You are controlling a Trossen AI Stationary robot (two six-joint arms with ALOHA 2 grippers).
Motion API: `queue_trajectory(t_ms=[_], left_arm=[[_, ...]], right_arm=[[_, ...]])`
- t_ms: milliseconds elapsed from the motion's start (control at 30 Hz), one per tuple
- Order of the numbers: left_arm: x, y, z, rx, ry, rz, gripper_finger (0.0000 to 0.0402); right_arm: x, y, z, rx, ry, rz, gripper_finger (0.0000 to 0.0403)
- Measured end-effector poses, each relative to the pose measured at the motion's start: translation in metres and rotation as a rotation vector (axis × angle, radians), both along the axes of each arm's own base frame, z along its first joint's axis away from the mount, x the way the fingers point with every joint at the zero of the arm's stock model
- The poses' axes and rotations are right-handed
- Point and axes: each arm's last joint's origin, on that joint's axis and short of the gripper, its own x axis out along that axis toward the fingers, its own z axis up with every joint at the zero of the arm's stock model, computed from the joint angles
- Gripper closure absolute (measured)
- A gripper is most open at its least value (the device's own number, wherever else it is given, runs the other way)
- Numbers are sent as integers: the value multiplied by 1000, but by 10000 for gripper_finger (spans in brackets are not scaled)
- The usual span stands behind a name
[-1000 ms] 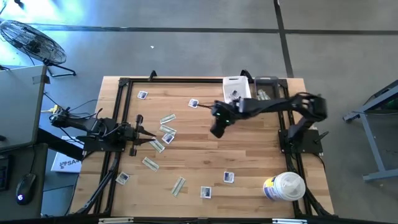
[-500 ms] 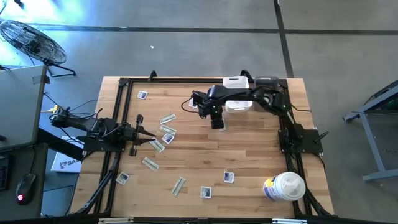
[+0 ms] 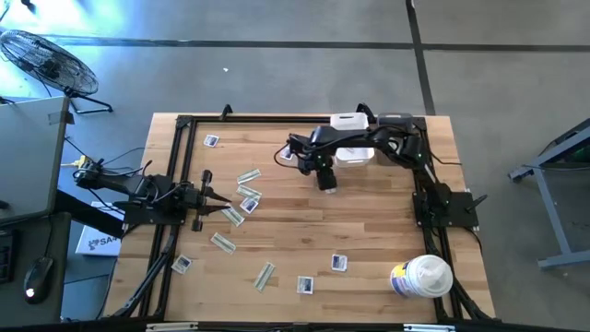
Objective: Pick & Place First Aid Supplies
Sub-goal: Put the bandage into the gray bin
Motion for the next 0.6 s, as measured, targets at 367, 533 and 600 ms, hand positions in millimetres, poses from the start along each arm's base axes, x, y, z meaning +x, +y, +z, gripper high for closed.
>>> queue_trajectory(t_ms=[367, 533, 600], left_arm=[[0, 0, 0, 0, 0, 0, 332], [0, 0, 0, 0, 0, 0, 332], [0, 0, 0, 0, 0, 0, 332]], right_arm=[[3, -1, -4, -4, -43, -3, 338], [4, 2, 2, -19, -59, -52, 376], [3, 4, 7, -22, -72, -49, 391]])
